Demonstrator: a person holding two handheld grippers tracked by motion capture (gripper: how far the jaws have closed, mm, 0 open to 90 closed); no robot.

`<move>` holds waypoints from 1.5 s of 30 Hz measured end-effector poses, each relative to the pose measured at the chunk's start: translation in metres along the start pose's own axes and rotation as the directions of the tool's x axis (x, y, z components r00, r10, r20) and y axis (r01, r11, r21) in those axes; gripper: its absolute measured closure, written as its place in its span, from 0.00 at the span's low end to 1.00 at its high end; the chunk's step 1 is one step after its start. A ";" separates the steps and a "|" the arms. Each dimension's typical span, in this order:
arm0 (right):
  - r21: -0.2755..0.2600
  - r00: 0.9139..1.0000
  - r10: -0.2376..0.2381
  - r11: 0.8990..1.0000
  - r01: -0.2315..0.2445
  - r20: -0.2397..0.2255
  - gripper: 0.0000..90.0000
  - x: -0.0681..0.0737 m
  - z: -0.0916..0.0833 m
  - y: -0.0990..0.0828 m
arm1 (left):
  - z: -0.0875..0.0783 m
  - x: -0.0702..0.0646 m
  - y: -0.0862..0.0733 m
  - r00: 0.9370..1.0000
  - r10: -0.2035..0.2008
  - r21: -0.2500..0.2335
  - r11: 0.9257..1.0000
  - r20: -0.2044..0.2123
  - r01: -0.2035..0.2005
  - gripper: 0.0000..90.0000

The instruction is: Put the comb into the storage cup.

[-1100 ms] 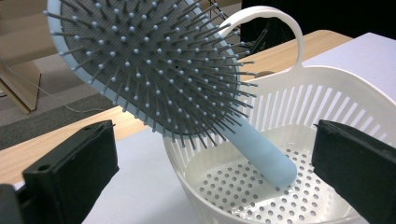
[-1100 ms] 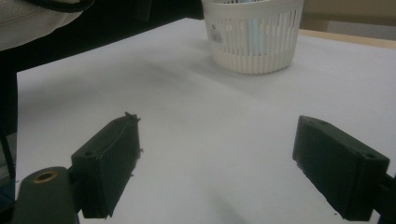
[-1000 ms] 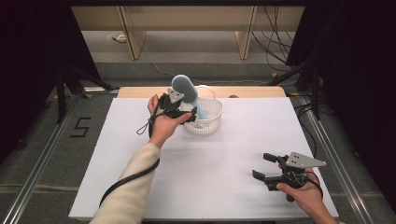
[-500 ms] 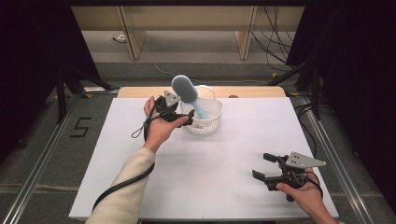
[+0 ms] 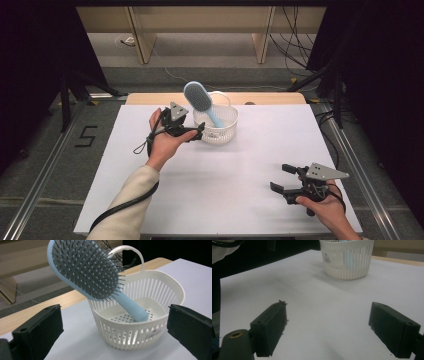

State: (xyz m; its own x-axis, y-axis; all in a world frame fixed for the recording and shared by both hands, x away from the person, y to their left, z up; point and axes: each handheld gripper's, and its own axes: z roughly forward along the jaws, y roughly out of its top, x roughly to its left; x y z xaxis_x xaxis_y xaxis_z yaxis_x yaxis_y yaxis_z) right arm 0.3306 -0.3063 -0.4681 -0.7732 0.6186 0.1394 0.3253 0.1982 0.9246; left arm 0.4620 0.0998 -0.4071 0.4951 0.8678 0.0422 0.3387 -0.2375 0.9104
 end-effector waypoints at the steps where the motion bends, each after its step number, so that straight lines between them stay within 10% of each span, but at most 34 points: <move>1: -0.001 1.000 0.000 1.000 0.000 0.000 0.18 0.000 0.000 0.000 | -0.002 0.000 -0.001 1.000 0.003 0.000 1.000 0.000 -0.003 0.00; 45: -0.003 1.000 -0.003 1.000 0.003 0.000 0.18 0.000 -0.001 0.001 | -0.058 -0.007 -0.042 0.996 -0.004 0.005 1.000 0.085 0.003 0.00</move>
State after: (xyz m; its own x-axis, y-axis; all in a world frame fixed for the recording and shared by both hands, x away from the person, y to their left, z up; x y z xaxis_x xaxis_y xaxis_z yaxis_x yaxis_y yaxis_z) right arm 0.3302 -0.3063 -0.4674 -0.7739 0.6184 0.1367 0.3215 0.1977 0.9260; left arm 0.3978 0.1296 -0.4216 0.5602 0.8284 0.0035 0.3446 -0.2369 0.9084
